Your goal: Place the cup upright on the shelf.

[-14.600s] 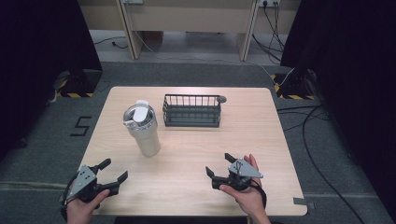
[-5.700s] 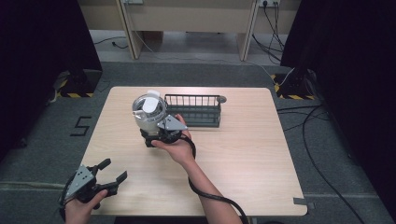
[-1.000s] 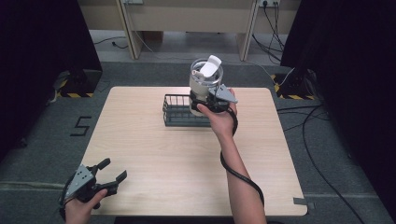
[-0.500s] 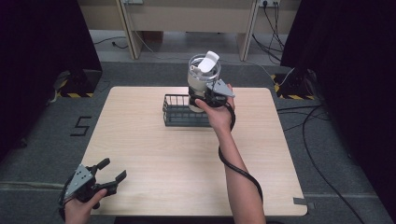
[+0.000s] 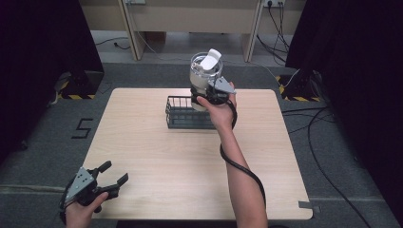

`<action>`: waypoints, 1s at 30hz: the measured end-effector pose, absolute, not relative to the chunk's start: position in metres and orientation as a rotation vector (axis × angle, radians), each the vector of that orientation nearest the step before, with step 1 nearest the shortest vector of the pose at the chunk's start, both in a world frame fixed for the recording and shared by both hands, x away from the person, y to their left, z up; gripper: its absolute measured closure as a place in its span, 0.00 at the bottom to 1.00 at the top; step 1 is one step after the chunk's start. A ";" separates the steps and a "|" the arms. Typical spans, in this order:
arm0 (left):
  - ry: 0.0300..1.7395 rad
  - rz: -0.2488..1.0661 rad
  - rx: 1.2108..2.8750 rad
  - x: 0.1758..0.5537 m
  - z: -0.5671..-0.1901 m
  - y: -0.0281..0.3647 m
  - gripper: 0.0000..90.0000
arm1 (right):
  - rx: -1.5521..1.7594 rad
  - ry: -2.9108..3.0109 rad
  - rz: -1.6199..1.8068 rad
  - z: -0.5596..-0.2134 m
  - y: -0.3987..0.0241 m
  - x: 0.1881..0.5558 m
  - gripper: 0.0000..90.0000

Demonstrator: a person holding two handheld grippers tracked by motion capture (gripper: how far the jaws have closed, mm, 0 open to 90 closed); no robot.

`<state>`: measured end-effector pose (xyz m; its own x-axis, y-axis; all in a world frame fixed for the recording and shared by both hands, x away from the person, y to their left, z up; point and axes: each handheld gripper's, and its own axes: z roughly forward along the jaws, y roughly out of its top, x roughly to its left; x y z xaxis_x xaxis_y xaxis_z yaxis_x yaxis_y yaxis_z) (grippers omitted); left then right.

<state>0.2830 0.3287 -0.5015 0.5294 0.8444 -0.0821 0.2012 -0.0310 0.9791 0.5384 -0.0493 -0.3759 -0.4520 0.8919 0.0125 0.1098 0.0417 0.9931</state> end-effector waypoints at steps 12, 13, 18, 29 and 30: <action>0.930 0.656 1.547 0.283 -0.502 0.329 0.16 | 1.040 1.669 1.444 -0.387 -0.045 0.549 0.12; 0.930 0.656 1.547 0.283 -0.502 0.329 0.16 | 1.046 1.670 1.441 -0.387 -0.045 0.549 0.12; 0.929 0.656 1.546 0.283 -0.501 0.329 0.16 | 1.057 1.678 1.429 -0.392 -0.044 0.553 0.12; 0.928 0.656 1.546 0.283 -0.501 0.330 0.16 | 1.100 1.722 1.377 -0.416 -0.041 0.562 0.12; 0.927 0.655 1.546 0.283 -0.501 0.330 0.16 | 1.100 1.722 1.377 -0.416 -0.041 0.562 0.12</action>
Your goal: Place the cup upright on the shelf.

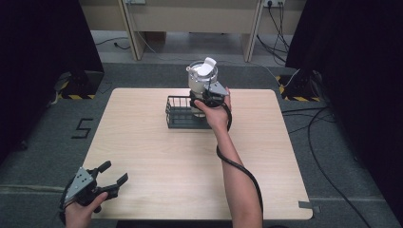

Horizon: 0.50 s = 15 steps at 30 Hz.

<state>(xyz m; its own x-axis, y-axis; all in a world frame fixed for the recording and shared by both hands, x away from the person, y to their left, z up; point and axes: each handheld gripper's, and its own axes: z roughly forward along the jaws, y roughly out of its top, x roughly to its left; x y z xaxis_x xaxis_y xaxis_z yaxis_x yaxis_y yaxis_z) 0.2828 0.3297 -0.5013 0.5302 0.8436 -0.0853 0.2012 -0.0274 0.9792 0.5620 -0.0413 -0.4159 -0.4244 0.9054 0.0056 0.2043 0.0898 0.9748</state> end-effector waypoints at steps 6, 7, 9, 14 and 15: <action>0.927 0.655 1.547 0.283 -0.501 0.329 0.16 | 1.107 1.728 1.361 -0.422 -0.042 0.565 0.12; 0.927 0.655 1.547 0.283 -0.501 0.329 0.16 | 1.107 1.728 1.361 -0.422 -0.042 0.565 0.12; 0.926 0.655 1.547 0.283 -0.501 0.329 0.16 | 1.110 1.735 1.356 -0.425 -0.042 0.565 0.12; 0.926 0.655 1.548 0.283 -0.501 0.329 0.16 | 1.111 1.737 1.354 -0.429 -0.041 0.565 0.11; 0.925 0.654 1.550 0.283 -0.501 0.329 0.16 | 1.109 1.740 1.348 -0.429 -0.040 0.565 0.11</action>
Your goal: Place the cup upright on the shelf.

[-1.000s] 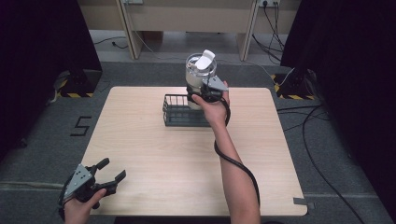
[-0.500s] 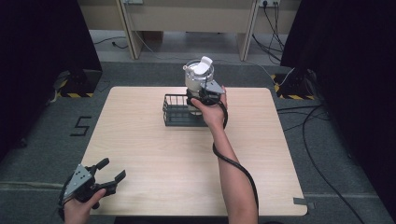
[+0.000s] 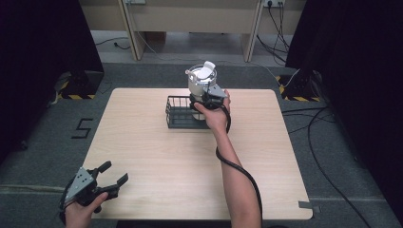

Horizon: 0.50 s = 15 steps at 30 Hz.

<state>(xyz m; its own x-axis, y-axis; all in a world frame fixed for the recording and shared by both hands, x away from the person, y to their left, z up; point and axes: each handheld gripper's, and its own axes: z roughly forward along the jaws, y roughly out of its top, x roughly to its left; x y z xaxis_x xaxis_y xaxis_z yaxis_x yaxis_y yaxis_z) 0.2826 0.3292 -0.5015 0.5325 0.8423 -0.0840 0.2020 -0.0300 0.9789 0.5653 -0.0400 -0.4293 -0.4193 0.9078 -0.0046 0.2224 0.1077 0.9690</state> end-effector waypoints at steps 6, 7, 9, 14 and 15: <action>0.923 0.654 1.554 0.282 -0.501 0.329 0.16 | 1.096 1.744 1.369 -0.431 -0.039 0.564 0.10; 0.922 0.654 1.555 0.282 -0.501 0.329 0.16 | 1.095 1.739 1.381 -0.430 -0.039 0.564 0.09; 0.919 0.656 1.558 0.282 -0.501 0.329 0.16 | 1.100 1.726 1.381 -0.429 -0.038 0.564 0.05; 0.917 0.655 1.557 0.282 -0.501 0.329 0.16 | 1.097 1.728 1.375 -0.431 -0.038 0.563 0.02; 0.918 0.656 1.557 0.282 -0.501 0.329 0.16 | 1.088 1.727 1.372 -0.432 -0.038 0.562 0.00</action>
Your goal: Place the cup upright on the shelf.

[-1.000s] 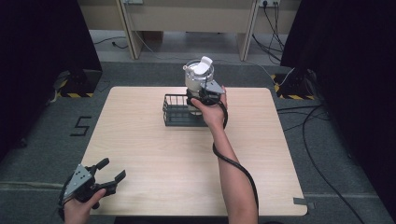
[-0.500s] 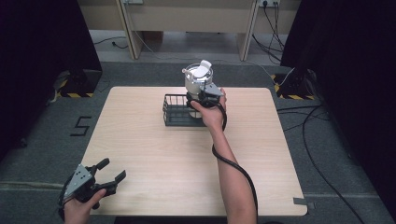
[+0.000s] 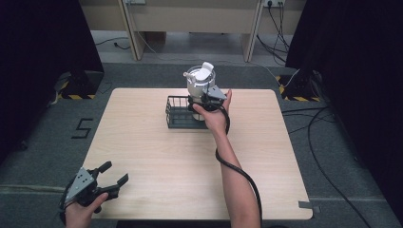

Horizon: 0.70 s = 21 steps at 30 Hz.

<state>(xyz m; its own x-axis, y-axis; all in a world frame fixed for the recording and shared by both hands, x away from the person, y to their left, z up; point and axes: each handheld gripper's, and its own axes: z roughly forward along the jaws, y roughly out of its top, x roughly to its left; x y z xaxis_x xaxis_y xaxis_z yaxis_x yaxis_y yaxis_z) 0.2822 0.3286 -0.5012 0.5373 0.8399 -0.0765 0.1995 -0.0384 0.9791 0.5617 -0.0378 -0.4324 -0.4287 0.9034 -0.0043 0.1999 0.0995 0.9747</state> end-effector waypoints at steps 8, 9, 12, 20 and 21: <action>0.917 0.657 1.557 0.282 -0.501 0.328 0.16 | 1.084 1.705 1.377 -0.429 -0.039 0.553 0.00; 0.917 0.658 1.557 0.282 -0.501 0.328 0.16 | 1.084 1.705 1.377 -0.429 -0.039 0.553 0.00; 0.916 0.659 1.559 0.282 -0.501 0.328 0.16 | 1.088 1.699 1.383 -0.427 -0.041 0.549 0.00; 0.921 0.665 1.555 0.282 -0.501 0.329 0.16 | 1.092 1.711 1.395 -0.425 -0.051 0.534 0.01; 0.919 0.667 1.559 0.282 -0.501 0.329 0.16 | 1.083 1.714 1.394 -0.425 -0.053 0.530 0.01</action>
<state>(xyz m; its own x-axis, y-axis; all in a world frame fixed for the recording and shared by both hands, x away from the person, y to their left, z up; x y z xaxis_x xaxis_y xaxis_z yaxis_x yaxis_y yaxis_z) 0.2822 0.3291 -0.5008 0.5318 0.8441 -0.0691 0.1961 -0.0434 0.9796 0.5295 -0.0526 -0.4255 -0.4324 0.9017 0.0043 0.1879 0.0855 0.9785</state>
